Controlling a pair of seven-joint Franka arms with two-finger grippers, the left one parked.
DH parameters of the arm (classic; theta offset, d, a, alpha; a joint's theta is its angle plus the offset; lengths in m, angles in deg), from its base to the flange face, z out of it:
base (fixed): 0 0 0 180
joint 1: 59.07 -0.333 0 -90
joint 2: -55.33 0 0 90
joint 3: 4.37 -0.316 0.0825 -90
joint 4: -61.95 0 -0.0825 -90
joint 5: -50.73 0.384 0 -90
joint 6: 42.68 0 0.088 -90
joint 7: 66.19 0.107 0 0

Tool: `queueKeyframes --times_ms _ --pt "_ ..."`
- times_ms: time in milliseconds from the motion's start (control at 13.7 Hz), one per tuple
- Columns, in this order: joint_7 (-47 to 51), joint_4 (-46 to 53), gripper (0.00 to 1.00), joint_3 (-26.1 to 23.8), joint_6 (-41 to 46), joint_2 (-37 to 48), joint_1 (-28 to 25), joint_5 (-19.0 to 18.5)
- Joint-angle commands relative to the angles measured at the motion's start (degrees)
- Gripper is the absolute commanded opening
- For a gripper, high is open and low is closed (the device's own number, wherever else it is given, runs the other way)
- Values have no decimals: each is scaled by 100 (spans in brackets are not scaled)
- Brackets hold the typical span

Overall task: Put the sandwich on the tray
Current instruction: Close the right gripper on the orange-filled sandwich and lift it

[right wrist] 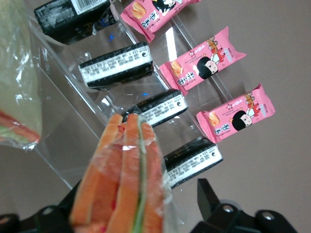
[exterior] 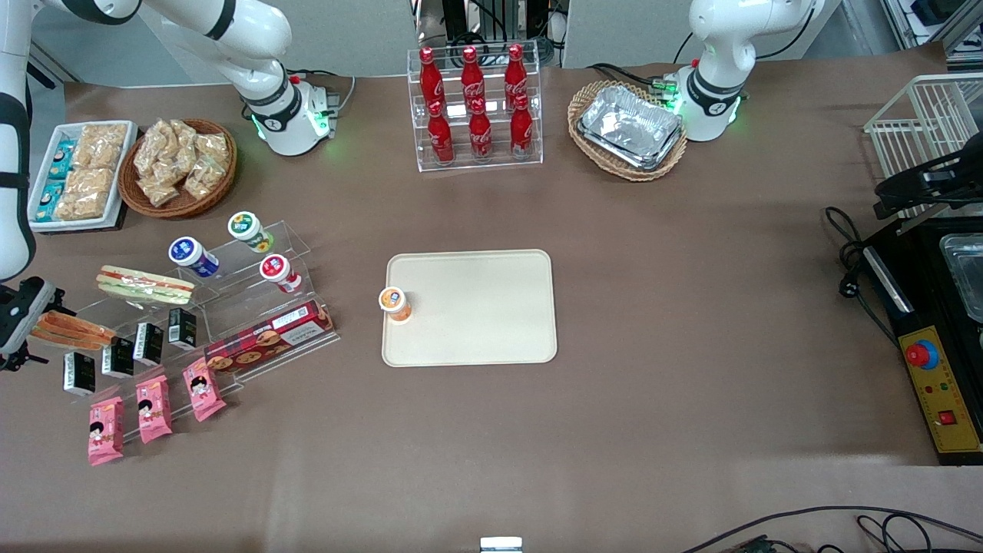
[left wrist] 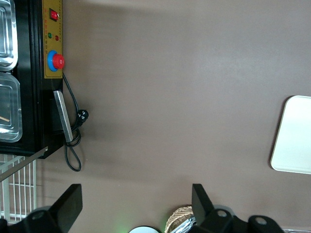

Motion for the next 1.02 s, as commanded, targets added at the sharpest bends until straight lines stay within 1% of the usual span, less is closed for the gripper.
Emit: queueKeyframes --times_ms 0,73,146,219,292,657,949 --pt "120 -51 52 8 -113 9 -64 153" --pt "120 -43 37 16 -113 1 -73 153" --pt "112 -42 18 16 -113 9 -73 127" --pt "103 -42 4 16 -95 9 -73 109" --pt "94 -42 0 16 -95 9 -64 101" --pt "85 45 0 16 -34 44 -38 118" --pt "103 230 0 43 335 167 -20 153"
